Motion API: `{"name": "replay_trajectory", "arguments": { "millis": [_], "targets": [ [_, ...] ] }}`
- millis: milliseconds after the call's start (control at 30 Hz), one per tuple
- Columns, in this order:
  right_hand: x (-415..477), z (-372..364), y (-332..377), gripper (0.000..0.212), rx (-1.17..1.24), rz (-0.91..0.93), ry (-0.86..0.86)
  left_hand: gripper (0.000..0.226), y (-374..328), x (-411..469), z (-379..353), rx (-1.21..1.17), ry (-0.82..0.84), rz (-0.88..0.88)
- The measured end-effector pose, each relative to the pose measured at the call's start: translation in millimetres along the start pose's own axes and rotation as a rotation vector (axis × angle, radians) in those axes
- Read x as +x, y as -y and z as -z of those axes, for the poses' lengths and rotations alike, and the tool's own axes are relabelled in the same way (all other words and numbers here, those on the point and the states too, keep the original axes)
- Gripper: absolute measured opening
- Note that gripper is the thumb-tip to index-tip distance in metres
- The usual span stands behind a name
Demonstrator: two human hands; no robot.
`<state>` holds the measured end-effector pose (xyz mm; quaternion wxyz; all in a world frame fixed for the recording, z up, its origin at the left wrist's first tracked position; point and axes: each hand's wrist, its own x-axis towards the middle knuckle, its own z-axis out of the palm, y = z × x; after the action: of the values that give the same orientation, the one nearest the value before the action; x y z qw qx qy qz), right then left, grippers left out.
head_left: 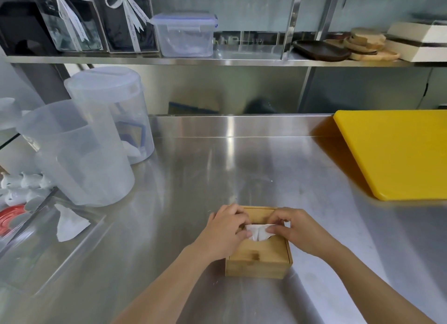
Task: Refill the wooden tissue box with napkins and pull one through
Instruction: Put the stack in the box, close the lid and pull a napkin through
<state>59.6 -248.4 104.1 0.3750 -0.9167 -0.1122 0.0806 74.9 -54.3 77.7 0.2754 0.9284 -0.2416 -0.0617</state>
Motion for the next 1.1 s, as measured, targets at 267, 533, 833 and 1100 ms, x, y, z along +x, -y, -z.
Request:
{"name": "replay_trajectory", "arguments": {
  "millis": [267, 533, 833, 1100],
  "targets": [
    [4, 0, -7, 0.008, 0.166, -0.038, 0.060, 0.016, -19, 9, -1, 0.114, -0.017, -0.170],
    [4, -1, -11, 0.012, 0.150, -0.021, 0.069, 0.011, -9, 10, 4, -0.036, 0.035, -0.143],
    [5, 2, -5, 0.007, 0.165, -0.040, 0.066, 0.015, 7, 7, 20, -0.204, 0.179, -0.019],
    [3, 4, -9, 0.013, 0.246, -0.055, 0.033, 0.013, 5, 18, 33, -0.183, 0.282, 0.024]
  ]
}}
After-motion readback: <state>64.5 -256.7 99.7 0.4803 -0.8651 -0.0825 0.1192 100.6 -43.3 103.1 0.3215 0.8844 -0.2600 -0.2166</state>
